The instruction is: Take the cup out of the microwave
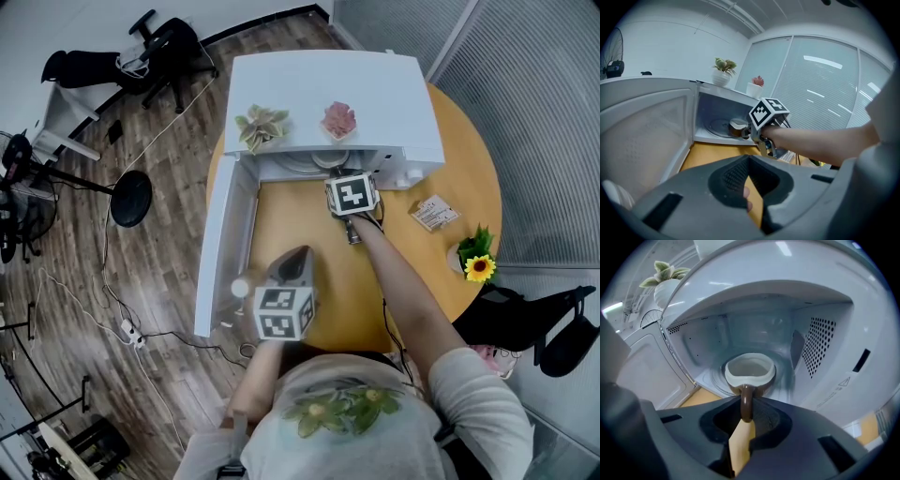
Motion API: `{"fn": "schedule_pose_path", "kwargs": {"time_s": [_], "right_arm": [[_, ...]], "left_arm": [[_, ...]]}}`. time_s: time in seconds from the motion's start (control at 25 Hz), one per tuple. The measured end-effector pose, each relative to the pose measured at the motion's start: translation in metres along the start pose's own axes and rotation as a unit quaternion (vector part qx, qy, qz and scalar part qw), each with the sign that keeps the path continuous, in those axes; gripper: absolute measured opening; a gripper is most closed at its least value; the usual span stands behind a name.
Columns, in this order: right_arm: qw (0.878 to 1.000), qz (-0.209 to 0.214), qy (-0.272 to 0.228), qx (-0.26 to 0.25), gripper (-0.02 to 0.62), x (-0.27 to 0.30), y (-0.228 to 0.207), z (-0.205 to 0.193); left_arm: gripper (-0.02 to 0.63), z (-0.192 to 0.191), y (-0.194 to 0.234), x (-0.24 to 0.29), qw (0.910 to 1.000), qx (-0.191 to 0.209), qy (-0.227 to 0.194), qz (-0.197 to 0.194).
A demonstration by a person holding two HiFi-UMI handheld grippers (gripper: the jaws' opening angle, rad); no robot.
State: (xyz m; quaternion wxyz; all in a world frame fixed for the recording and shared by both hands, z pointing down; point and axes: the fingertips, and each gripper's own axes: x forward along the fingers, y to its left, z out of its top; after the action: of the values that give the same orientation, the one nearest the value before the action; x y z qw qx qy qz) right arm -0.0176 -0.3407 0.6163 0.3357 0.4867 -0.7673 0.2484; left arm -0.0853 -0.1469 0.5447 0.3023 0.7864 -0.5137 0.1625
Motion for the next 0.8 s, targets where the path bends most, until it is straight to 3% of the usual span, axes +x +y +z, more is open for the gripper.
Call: {"fn": "schedule_pose_path", "kwargs": {"time_s": [0.8], "right_arm": [[0.998,0.037,-0.048,0.002,0.06,-0.034,0.009,-0.006]], "left_arm": [[0.002,0.006,-0.006,-0.011,0.9999,0.013,-0.007,0.005]]}}
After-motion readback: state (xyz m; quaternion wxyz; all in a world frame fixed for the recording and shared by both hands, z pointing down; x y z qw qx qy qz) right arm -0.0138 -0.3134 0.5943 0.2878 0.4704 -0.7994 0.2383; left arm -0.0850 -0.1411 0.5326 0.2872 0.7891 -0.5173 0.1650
